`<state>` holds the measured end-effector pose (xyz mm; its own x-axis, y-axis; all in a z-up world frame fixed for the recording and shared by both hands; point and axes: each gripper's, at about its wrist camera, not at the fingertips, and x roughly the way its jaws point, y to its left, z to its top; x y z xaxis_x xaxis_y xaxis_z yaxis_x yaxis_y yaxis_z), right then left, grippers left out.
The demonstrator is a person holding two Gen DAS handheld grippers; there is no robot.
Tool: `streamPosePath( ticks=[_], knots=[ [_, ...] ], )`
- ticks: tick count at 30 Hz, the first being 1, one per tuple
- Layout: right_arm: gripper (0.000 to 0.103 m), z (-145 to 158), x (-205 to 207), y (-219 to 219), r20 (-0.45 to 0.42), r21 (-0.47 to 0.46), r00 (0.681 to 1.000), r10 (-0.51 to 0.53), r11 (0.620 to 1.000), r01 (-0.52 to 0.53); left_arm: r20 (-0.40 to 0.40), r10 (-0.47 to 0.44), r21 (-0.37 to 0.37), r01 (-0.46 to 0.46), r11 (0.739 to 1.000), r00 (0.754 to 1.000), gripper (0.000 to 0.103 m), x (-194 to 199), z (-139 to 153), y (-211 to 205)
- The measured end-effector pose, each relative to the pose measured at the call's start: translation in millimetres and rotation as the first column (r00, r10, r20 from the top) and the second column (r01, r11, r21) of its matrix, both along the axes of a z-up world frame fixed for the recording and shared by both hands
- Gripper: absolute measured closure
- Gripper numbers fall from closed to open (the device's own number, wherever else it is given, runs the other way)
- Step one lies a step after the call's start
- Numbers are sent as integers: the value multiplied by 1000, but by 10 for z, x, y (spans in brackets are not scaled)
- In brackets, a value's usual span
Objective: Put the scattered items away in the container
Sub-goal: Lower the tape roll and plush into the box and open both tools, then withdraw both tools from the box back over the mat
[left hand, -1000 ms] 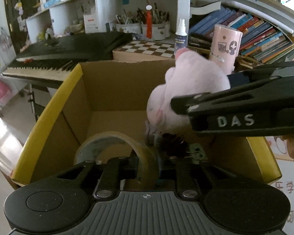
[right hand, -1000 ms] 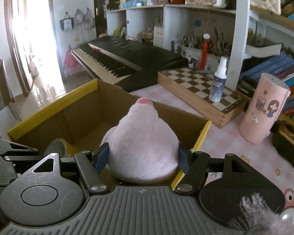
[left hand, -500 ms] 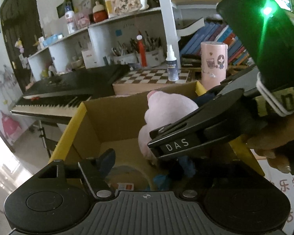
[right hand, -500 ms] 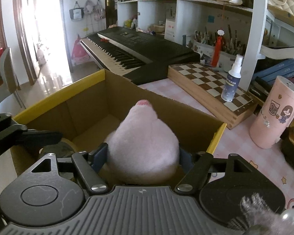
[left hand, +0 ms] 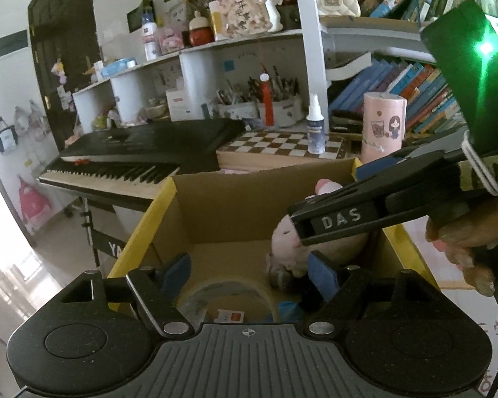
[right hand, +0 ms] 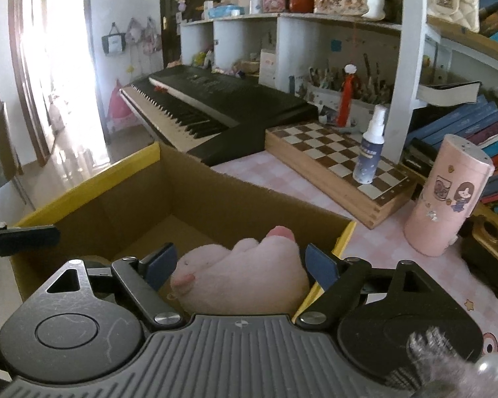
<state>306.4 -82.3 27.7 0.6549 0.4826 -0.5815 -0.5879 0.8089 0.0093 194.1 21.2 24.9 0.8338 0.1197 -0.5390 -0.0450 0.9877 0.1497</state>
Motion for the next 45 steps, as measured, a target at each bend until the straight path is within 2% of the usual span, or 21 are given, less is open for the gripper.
streamPosePath(
  ticks=[11,13,14,24,36,45],
  knots=[
    [19,258,-349,-291,87,75,987,-132,989,126,75,36,-49,-33,998,997,22,-205,131,113],
    [19,311,-450,-365,105,87,980,-172,983,163,92,30,-34,-27,999,995,15,-262,161,104],
    [19,331,-495,-400,112,94,975,-191,979,181,103,25,-26,-23,999,994,15,-297,179,99],
    [19,344,-1108,-688,137,130,912,-386,920,370,149,-51,-18,54,998,988,10,-658,265,151],
    [19,165,-1967,-788,119,92,844,-523,852,516,119,-85,-58,92,994,989,7,-1156,126,239],
    [19,-38,-2592,-792,91,78,772,-629,777,624,92,-137,-50,142,989,986,7,-1435,-3,223]
  ],
)
